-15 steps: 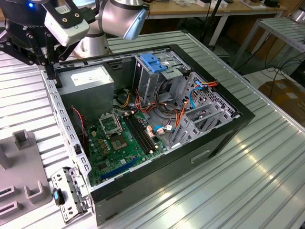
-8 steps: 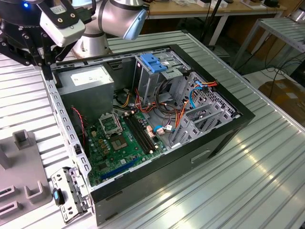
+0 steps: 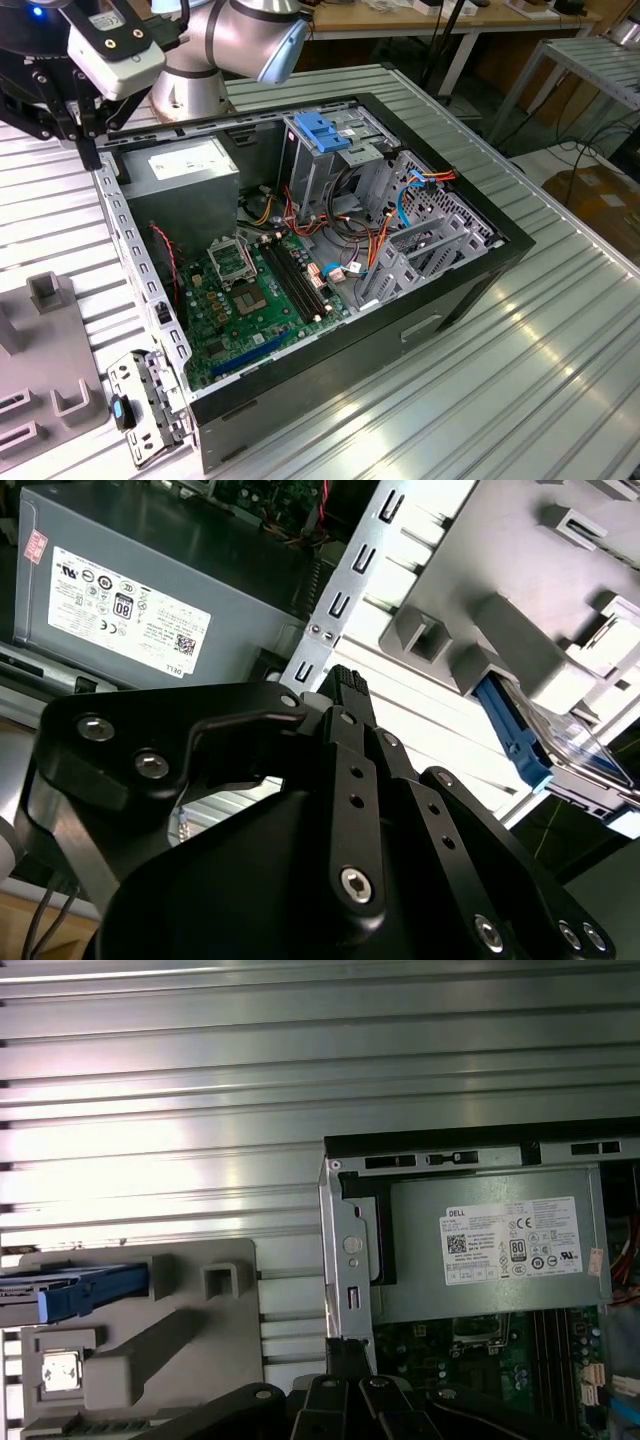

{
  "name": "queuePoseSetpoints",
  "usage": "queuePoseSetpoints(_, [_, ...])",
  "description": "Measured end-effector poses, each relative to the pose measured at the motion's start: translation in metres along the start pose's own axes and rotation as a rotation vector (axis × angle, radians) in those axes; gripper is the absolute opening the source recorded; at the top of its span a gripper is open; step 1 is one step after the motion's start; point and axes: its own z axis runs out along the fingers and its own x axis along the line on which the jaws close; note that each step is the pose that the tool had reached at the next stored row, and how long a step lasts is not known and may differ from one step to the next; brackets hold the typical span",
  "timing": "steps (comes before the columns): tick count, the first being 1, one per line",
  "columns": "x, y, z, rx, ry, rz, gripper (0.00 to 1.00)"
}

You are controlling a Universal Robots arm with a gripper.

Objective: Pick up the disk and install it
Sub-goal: 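Reach for the disk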

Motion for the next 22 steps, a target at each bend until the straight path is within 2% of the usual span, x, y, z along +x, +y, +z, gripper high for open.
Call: queuePoseSetpoints(22, [0.0156, -0.0012, -0.0003, 0.0, 0.0001, 0.0, 0.11])
